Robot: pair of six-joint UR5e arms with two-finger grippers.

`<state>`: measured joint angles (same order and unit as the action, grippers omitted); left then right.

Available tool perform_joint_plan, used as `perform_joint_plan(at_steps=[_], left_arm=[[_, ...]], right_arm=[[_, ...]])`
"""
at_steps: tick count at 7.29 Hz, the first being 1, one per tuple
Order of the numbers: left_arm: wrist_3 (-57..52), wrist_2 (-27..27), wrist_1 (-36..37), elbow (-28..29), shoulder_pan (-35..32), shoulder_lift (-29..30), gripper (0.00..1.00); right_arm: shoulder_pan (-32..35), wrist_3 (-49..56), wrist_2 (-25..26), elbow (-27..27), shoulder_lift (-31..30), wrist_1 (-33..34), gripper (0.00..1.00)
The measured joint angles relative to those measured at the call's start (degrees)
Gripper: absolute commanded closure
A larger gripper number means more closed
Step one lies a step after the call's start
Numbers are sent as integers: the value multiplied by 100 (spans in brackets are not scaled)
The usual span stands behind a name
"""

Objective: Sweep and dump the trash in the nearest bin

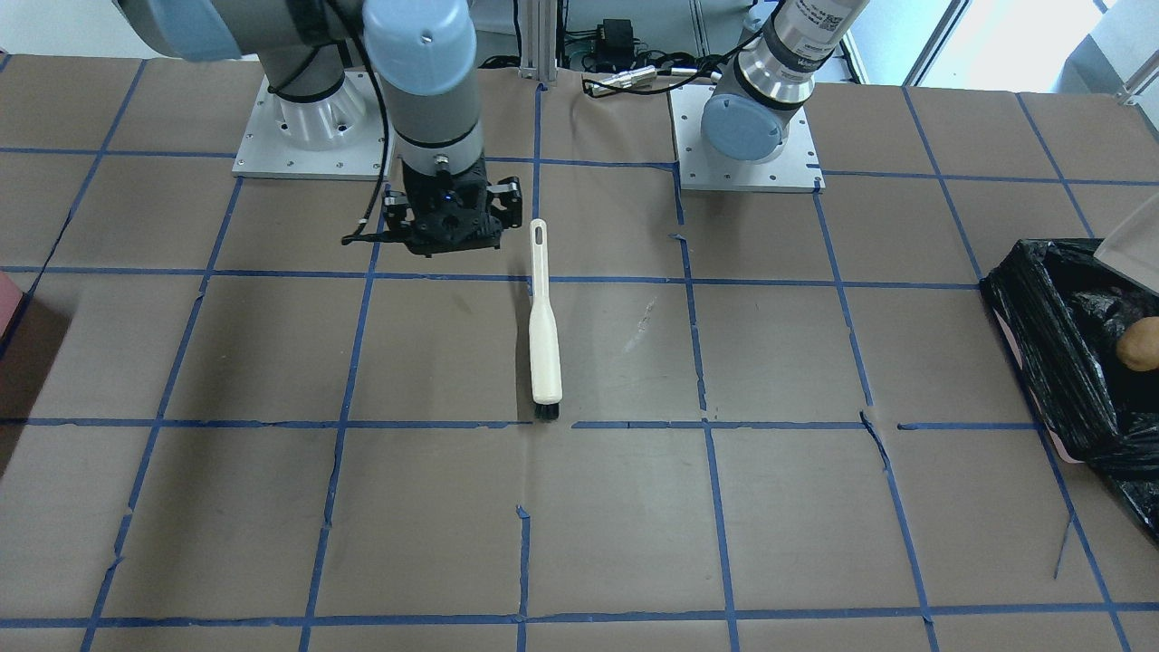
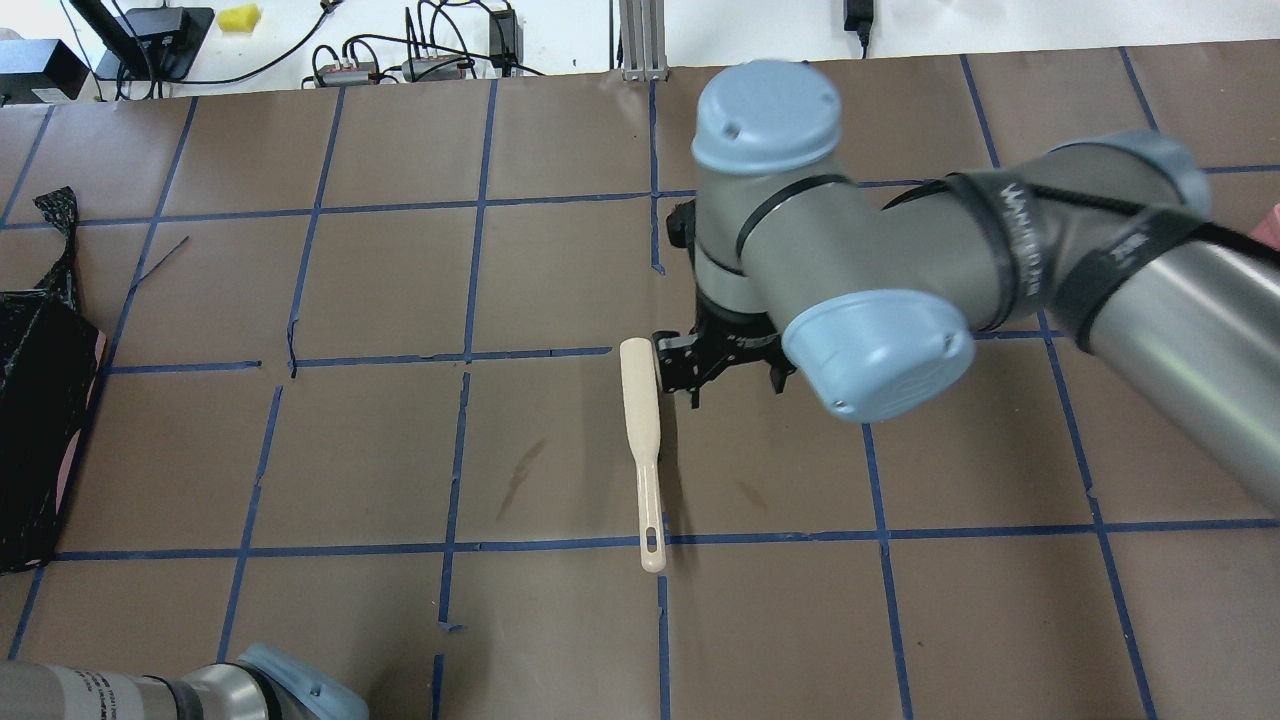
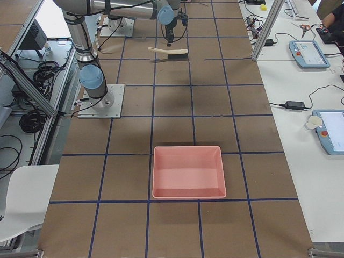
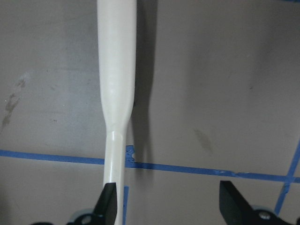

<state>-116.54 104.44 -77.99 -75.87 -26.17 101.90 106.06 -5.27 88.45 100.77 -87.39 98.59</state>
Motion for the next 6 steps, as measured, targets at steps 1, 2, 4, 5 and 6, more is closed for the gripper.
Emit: perform_joint_plan(at_steps=[1,2,4,5,6], left_arm=[[140,-310,-272,-47,-209,-185,98],[441,-613,-485,-115,-531,-285,98],[1278,-818,-713,-196,-1511,-375,98],[1753,-839,-812,-213,-2052,-368,98],[2388,-849,-871,-226,-2580,-336,98]], right_arm=[[-511,609,58,-148,-324,-412,6],[-935,1021,83,-289,-557,-738,2],[-1403,1374,108,-520,-731,-992,0],[-1504,1412,110,-649,-729,-1013,0],[-1569,1426,111,-831,-679,-1034,0]])
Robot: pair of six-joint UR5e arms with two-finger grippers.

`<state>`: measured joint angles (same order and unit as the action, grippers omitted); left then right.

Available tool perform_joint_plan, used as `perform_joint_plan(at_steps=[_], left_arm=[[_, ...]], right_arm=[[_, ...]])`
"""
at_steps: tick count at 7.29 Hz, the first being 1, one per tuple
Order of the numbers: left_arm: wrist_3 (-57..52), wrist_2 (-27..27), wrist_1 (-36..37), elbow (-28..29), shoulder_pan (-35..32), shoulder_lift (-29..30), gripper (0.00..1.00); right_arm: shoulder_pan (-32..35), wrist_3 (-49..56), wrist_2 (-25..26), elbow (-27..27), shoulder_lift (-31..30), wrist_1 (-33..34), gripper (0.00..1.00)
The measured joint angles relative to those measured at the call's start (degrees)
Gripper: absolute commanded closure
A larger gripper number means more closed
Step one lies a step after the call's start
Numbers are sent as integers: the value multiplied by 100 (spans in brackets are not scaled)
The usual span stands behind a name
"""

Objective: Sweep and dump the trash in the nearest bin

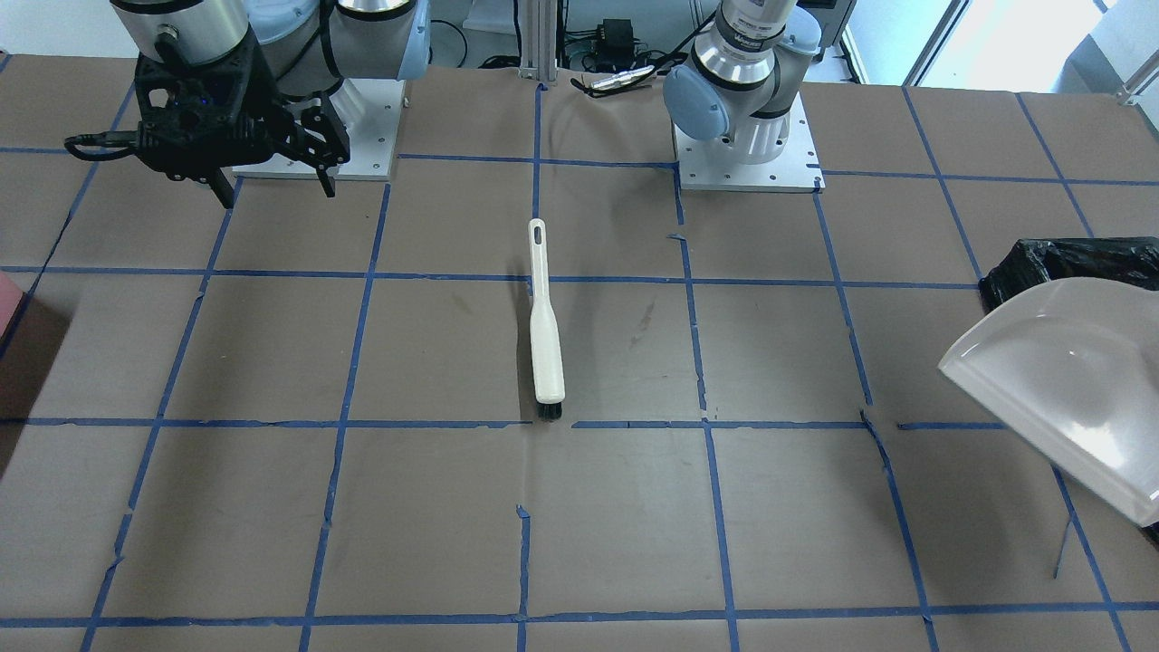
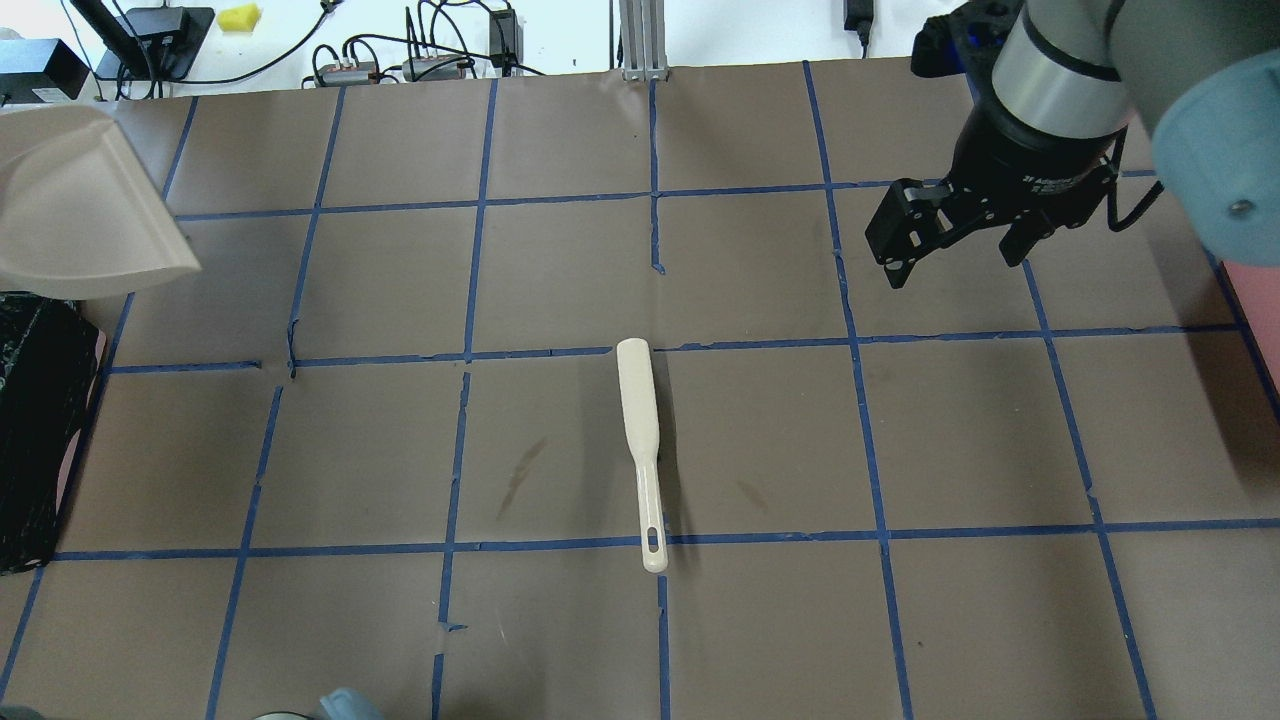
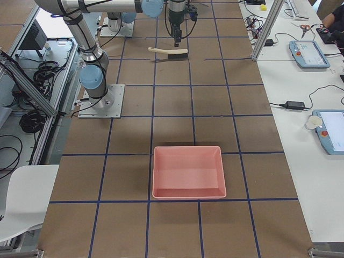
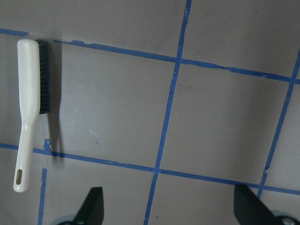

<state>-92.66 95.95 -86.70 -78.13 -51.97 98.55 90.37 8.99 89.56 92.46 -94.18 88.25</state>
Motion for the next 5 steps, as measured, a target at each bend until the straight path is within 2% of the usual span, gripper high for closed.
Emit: perform_joint_plan(at_steps=[2,5], left_arm=[[1417,-23,3,-273,-951,42,98],[3630,-301,413,-954,-2051,147,98]], right_arm=[[-56,6,-6,-325,194,-62,0],[-86,7,-28,-464,277,-78,0]])
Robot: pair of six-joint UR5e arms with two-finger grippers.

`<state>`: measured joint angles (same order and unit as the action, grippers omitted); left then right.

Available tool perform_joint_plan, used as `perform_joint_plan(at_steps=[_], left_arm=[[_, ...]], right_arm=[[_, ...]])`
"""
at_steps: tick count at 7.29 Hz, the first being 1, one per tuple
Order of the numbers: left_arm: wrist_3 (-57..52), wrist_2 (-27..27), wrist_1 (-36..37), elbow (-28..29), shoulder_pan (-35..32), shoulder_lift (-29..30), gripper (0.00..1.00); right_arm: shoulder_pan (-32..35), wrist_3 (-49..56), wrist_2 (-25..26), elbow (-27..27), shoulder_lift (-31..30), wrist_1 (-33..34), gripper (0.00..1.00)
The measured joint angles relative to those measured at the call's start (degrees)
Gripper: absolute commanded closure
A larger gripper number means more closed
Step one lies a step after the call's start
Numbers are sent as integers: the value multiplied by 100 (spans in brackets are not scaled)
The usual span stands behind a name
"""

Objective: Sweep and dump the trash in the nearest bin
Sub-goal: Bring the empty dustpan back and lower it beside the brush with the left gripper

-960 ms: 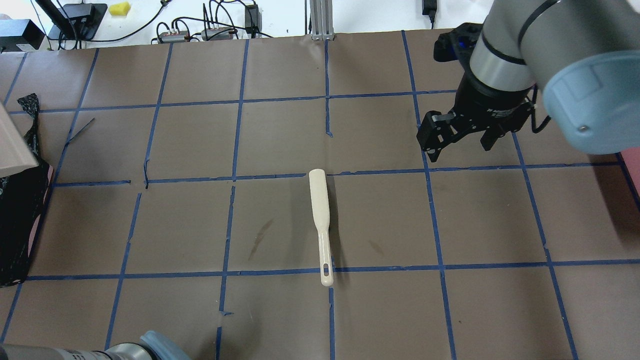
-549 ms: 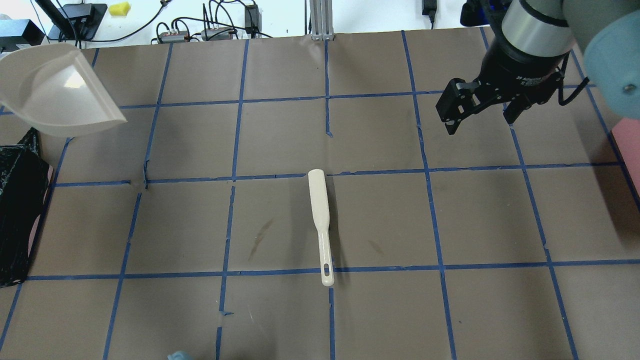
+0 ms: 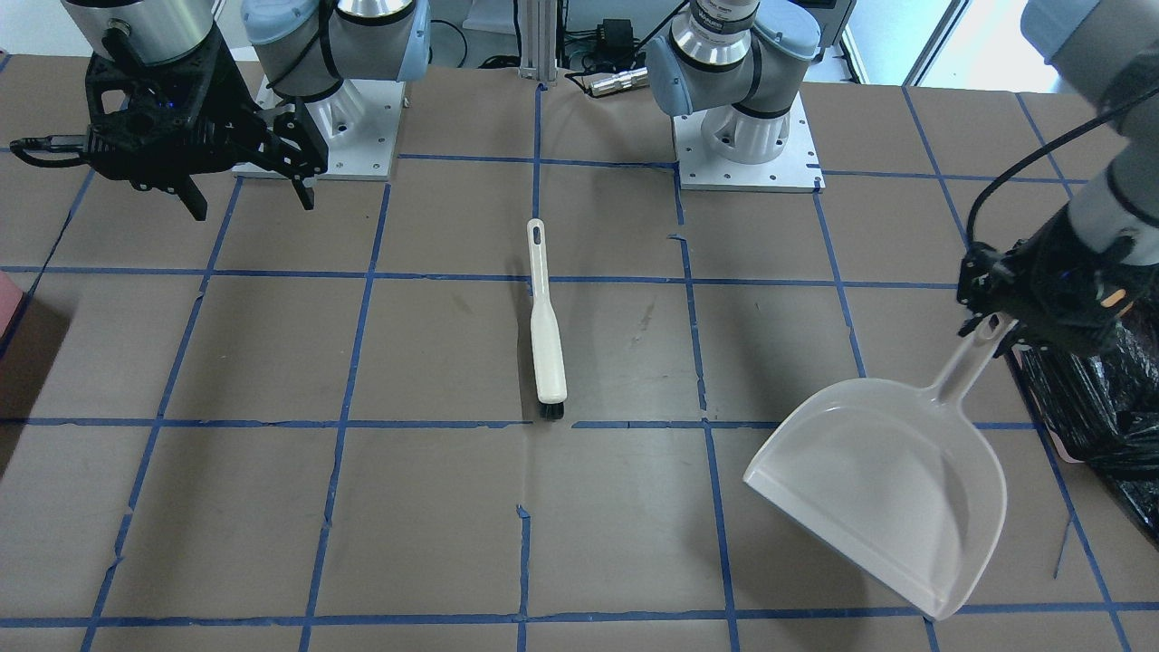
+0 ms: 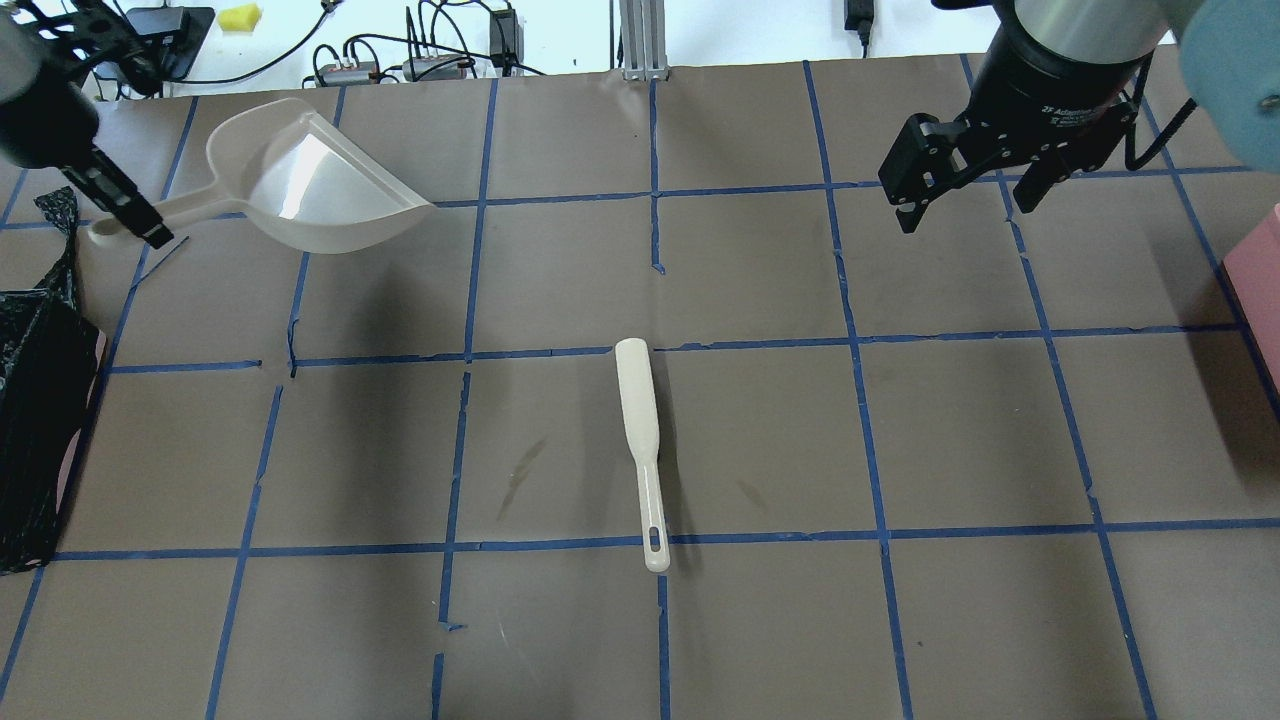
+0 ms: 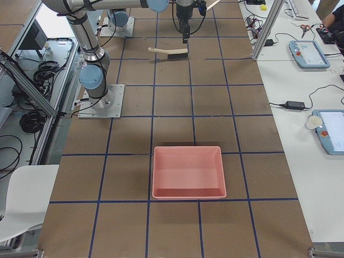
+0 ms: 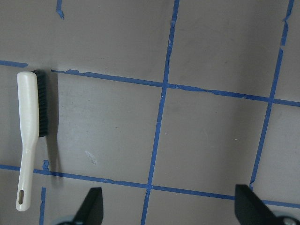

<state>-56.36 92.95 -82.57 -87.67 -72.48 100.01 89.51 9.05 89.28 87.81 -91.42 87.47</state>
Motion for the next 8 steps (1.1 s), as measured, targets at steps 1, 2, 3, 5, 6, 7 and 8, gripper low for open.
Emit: perform_joint_plan(at_steps=[1,2,3,5,6,7,8], left_arm=[[816,-60,238,-154,-414,101,98],[1599,-82,468,-250,-823,232,98],[2364,-88,714,-297,-1245,376,98],[3806,-132,1112,-319,-1980,750,98],[4490,-267,1420,-320,-2332,974,98],[5074,-414,1644,-327,-2641,1126,98],[5481,-486,1765,-333,-2925,1218,98]], right_arm=[[-2,0,-5,0,6,5,0],[-5,0,-5,1,8,9,0],[-7,2,-4,7,10,12,0],[-9,6,-9,18,13,27,0],[-13,5,-4,31,16,29,0],[-18,6,-1,40,14,23,0],[-19,8,-1,44,10,18,0]])
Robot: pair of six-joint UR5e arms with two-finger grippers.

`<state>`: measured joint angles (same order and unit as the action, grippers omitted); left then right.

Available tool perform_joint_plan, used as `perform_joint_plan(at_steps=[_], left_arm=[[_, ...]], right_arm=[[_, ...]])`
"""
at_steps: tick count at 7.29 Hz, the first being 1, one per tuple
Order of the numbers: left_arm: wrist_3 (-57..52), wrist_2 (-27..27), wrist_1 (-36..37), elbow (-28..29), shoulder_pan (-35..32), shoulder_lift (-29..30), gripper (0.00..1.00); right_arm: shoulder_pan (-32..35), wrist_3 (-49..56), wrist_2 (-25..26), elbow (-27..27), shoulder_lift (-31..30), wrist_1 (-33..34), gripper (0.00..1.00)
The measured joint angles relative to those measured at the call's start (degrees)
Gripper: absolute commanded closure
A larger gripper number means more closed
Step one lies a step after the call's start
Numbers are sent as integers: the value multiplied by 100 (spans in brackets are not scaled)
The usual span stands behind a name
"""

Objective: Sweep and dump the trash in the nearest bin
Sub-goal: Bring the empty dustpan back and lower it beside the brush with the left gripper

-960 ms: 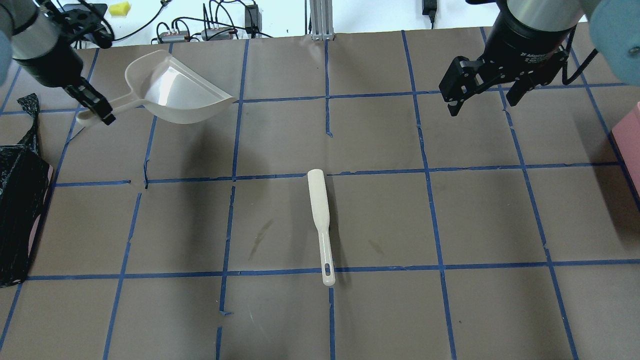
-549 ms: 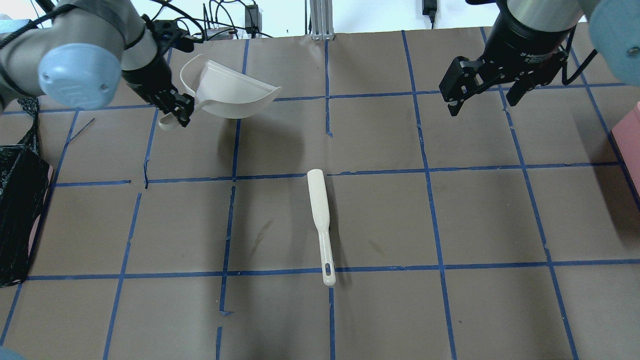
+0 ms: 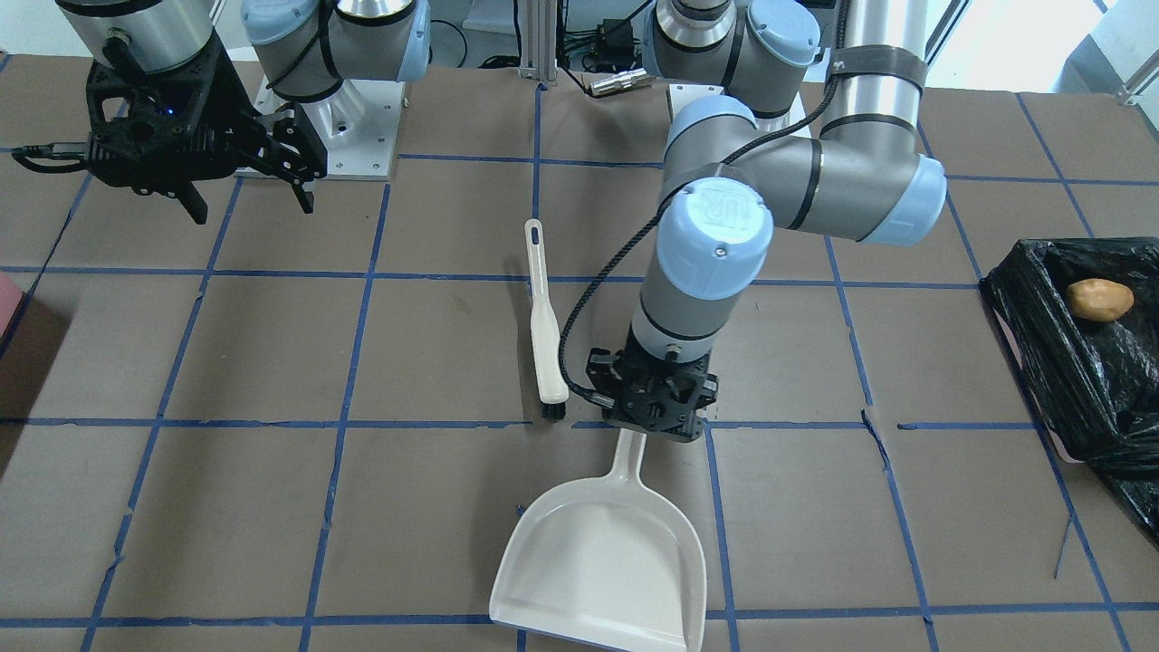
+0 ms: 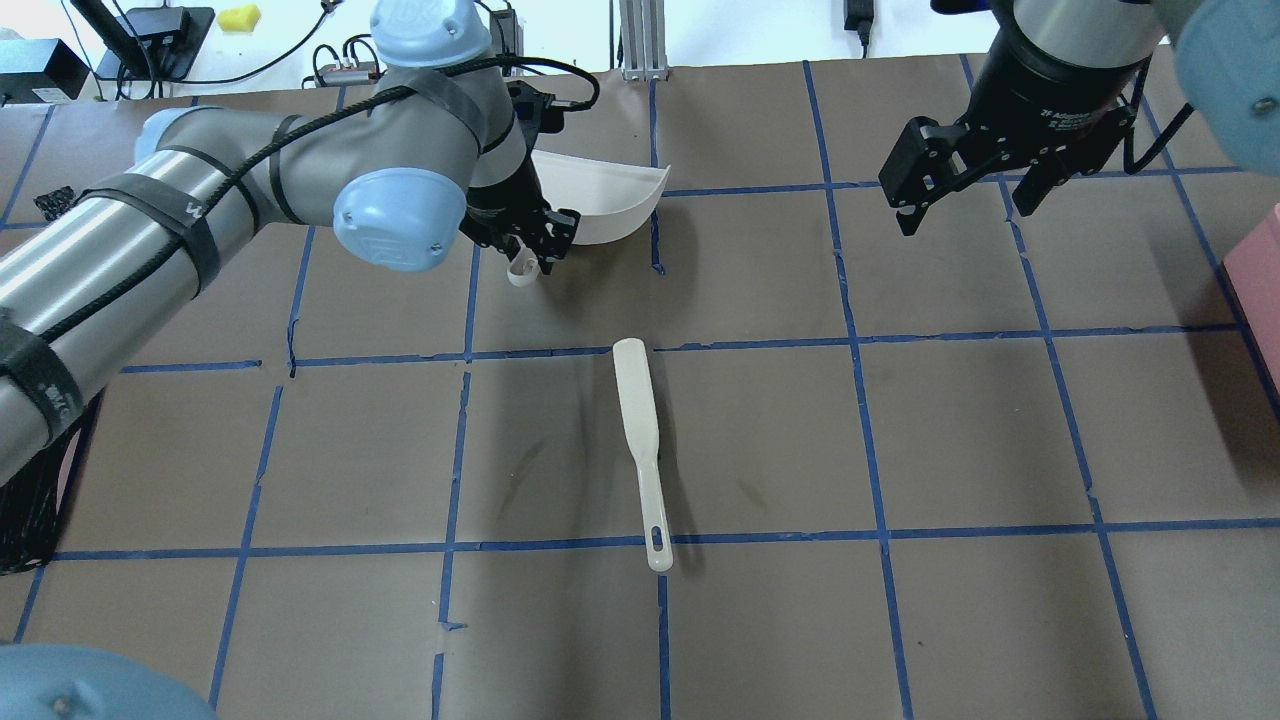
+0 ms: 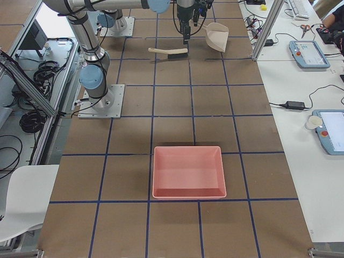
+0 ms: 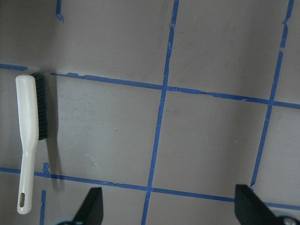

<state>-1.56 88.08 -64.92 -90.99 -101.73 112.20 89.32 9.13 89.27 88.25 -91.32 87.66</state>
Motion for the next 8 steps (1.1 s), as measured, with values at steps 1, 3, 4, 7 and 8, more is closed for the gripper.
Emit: perform_joint_plan(at_steps=[1,3,4,7,8], left_arm=[[185,-25,67,-3,-218,79,98],[348,-44,435,-6,-449,263,96],[435,-44,558,-6,-518,324,94],[585,40,600,-27,-768,314,8],[746,53,579,-28,-792,292,0]], right_arm=[[-1,5,-1,3,2,2,0],[3,16,2,13,3,0,0],[6,17,2,15,2,-4,0],[9,18,3,17,0,-10,0],[13,18,3,17,0,-9,0]])
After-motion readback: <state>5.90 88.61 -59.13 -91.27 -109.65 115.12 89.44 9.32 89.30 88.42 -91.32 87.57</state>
